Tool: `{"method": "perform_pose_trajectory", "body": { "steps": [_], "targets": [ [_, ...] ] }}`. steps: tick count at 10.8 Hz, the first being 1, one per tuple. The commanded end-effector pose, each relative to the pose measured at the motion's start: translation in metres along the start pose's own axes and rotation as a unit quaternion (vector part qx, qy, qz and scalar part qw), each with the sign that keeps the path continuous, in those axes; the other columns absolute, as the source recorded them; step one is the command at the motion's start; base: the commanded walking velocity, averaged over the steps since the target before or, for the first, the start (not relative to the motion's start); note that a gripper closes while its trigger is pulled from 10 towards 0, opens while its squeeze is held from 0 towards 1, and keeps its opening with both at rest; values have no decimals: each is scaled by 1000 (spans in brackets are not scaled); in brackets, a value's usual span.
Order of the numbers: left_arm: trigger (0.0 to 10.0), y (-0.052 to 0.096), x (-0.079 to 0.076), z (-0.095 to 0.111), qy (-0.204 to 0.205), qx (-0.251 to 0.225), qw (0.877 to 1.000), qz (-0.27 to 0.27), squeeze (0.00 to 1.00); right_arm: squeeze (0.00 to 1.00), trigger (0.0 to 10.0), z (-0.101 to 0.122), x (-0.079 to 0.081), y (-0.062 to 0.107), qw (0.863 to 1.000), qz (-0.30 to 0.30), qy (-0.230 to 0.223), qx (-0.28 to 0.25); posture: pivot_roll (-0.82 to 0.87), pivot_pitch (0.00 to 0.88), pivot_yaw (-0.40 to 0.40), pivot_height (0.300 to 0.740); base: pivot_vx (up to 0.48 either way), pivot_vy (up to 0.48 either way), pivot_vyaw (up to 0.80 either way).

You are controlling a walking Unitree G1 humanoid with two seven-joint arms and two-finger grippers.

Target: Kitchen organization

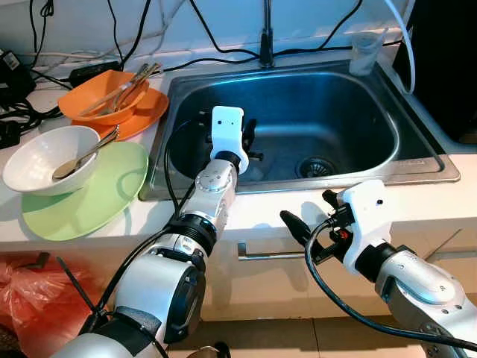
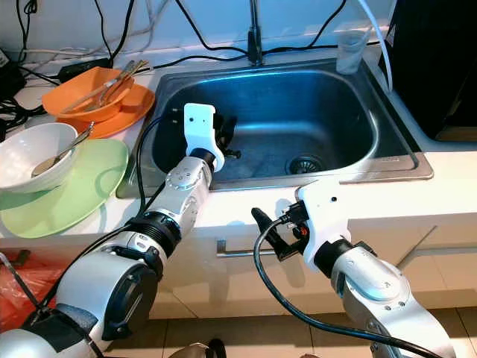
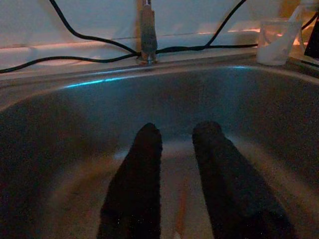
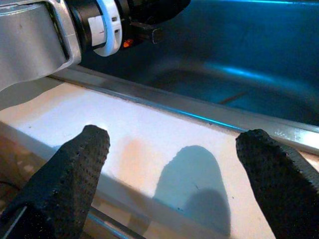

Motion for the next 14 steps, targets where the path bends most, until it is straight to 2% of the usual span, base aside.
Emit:
{"method": "perform_pose_trajectory", "body": {
  "steps": [1, 4, 5, 7, 9, 10, 14],
  "targets": [
    [10000, -2, 0, 2, 2, 3, 1000, 0, 1000, 0, 10000, 5, 3, 0, 1000, 7, 3, -8, -190, 108, 144, 740, 0, 0, 0],
    [10000, -3, -1, 9, 6, -9, 1000, -6, 1000, 0, 10000, 5, 2, -2, 1000, 6, 6, -8, -186, 101, 140, 740, 0, 0, 0],
    [10000, -5, -4, 17, 4, -23, 1000, -10, 1000, 0, 10000, 5, 0, -3, 1000, 6, 7, -9, -182, 99, 138, 740, 0, 0, 0],
    [10000, -9, 2, 37, -5, -53, 999, 10, 1000, 0, 10000, 10, 0, -7, 1000, 9, 12, -18, -160, 81, 132, 740, 0, 0, 0],
    [10000, -9, 0, 59, 3, -86, 996, -20, 1000, 0, 10000, 15, -1, -14, 999, 13, 15, -30, -126, 63, 129, 740, 0, 0, 0],
    [10000, -7, -4, 69, -8, -102, 993, -50, 1000, 0, 10000, 17, -1, -19, 999, 16, 16, -35, -104, 55, 126, 740, 0, 0, 0],
    [10000, -3, -1, 98, -59, -135, 986, -71, 1000, 0, 10000, 24, -3, -33, 998, 21, 18, -55, -46, 29, 117, 740, 0, 0, 0]
  ]
}}
Point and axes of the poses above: a point about 5 cm out from each wrist's last joint towards the gripper, its own y axis pointing back from the gripper into the wrist, its own z axis along the axis of the wrist's last joint, x = y × z, the point moved 6 cm from there along -y, pointing out of the wrist towards the gripper, and after that the axes turned 9 degrees about y, right-handed, at the moved point
